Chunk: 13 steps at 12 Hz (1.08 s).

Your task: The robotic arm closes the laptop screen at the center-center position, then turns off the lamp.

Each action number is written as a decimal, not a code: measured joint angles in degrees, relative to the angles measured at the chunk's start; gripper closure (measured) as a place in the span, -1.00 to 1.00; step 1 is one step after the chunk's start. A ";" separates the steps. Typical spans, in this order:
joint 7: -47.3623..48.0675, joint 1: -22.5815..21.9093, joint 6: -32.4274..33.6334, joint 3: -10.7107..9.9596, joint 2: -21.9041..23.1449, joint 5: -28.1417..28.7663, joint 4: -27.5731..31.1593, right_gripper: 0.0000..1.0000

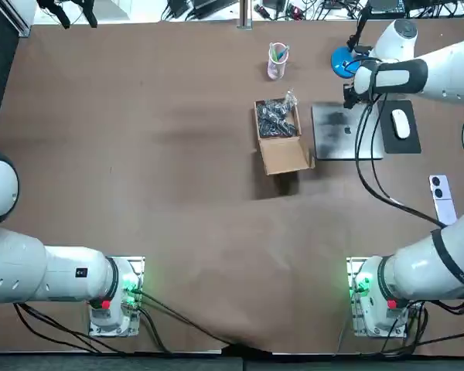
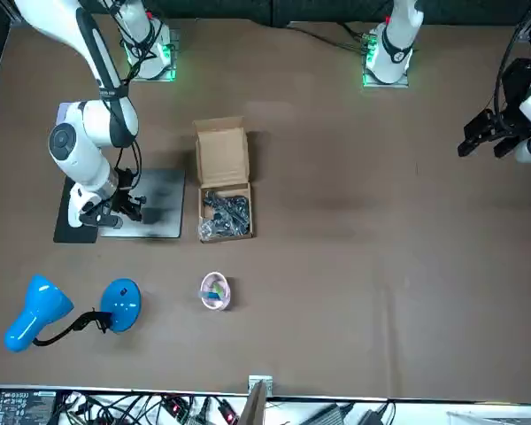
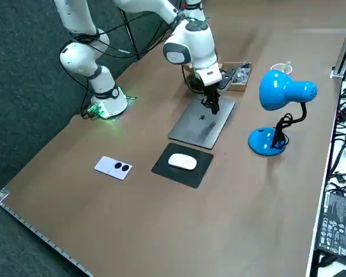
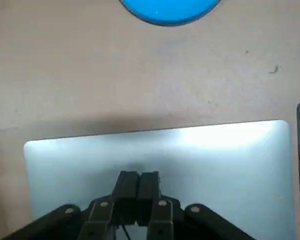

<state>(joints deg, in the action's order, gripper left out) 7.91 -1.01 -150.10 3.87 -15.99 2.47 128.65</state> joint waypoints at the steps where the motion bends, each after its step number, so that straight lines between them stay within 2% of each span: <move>1: 0.00 0.00 0.00 0.00 -0.05 0.00 -0.26 0.96; 5: -0.01 0.00 0.96 0.00 -0.03 -0.01 -3.20 0.96; 9: -0.01 0.00 7.07 0.00 0.00 -0.05 -8.75 0.96; 13: -0.01 -0.03 7.66 0.00 -0.50 -0.09 -11.61 0.96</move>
<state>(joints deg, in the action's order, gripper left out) 7.90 -1.03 -142.44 3.87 -16.49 2.38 117.03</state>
